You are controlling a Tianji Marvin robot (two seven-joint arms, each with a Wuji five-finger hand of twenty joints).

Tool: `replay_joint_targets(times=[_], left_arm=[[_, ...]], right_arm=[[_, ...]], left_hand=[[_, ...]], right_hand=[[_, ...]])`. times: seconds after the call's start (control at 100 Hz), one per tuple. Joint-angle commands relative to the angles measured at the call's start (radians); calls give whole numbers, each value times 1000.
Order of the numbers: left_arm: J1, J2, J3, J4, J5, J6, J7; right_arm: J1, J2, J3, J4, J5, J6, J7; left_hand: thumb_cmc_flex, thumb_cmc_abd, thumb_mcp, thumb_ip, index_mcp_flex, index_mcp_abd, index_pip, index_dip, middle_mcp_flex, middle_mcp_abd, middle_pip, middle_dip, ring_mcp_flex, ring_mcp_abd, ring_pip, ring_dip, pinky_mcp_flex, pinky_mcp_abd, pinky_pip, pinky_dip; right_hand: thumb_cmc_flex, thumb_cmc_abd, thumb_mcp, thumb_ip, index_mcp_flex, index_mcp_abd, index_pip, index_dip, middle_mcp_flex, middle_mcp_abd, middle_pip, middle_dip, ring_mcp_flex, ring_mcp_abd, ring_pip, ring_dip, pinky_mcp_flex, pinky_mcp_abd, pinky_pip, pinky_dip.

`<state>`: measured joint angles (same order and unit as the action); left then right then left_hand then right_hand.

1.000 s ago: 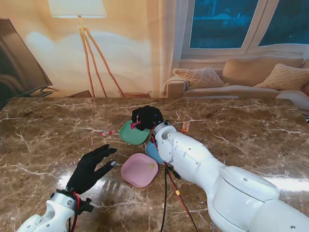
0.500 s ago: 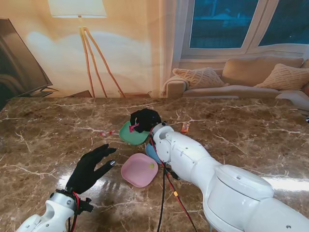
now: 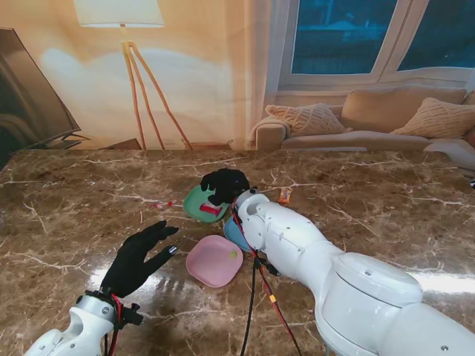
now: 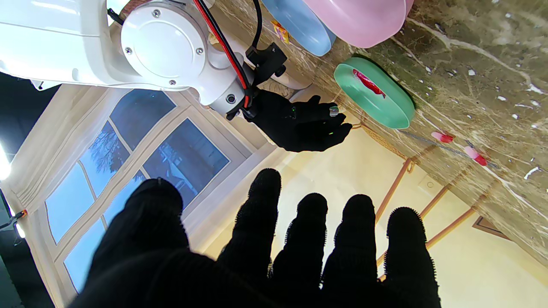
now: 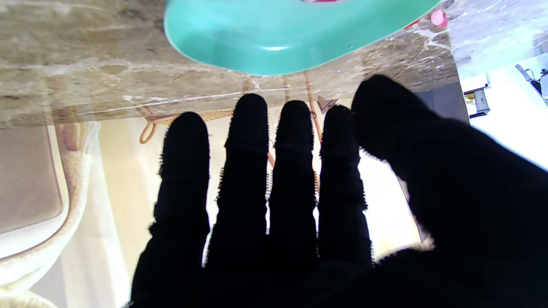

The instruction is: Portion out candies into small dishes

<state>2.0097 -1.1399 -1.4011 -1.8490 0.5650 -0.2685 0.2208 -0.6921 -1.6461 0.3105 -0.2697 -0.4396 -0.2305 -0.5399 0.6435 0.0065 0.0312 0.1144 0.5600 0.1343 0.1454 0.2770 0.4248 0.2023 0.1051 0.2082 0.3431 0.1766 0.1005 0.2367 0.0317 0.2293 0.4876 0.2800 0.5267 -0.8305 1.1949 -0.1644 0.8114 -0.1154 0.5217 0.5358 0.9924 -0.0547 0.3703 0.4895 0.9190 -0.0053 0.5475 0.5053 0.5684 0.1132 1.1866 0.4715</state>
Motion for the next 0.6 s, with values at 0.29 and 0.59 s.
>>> replay_joint_targets(times=[0.29, 0.59], left_arm=[[6, 0, 3, 2, 3, -3, 0], [5, 0, 6, 4, 10, -2, 2]], right_arm=[[-58, 239, 112, -356, -127, 136, 55], [-142, 398, 263, -564, -264, 195, 139]], left_hand=[[25, 39, -22, -18, -9, -16, -3, -1, 3, -15, -8, -8, -5, -24, -13, -10, -7, -2, 8, -15], [26, 38, -21, -18, -8, -16, -3, -1, 2, -15, -7, -8, -6, -22, -13, -10, -7, -2, 8, -15]], right_hand=[[-39, 23, 20, 35, -21, 6, -26, 30, -31, -4, 8, -25, -32, -28, -12, -17, -21, -10, -28, 17], [-58, 36, 12, 36, -22, 5, -36, 37, -38, -4, 0, -33, -36, -28, -34, -28, -26, -12, -47, 11]])
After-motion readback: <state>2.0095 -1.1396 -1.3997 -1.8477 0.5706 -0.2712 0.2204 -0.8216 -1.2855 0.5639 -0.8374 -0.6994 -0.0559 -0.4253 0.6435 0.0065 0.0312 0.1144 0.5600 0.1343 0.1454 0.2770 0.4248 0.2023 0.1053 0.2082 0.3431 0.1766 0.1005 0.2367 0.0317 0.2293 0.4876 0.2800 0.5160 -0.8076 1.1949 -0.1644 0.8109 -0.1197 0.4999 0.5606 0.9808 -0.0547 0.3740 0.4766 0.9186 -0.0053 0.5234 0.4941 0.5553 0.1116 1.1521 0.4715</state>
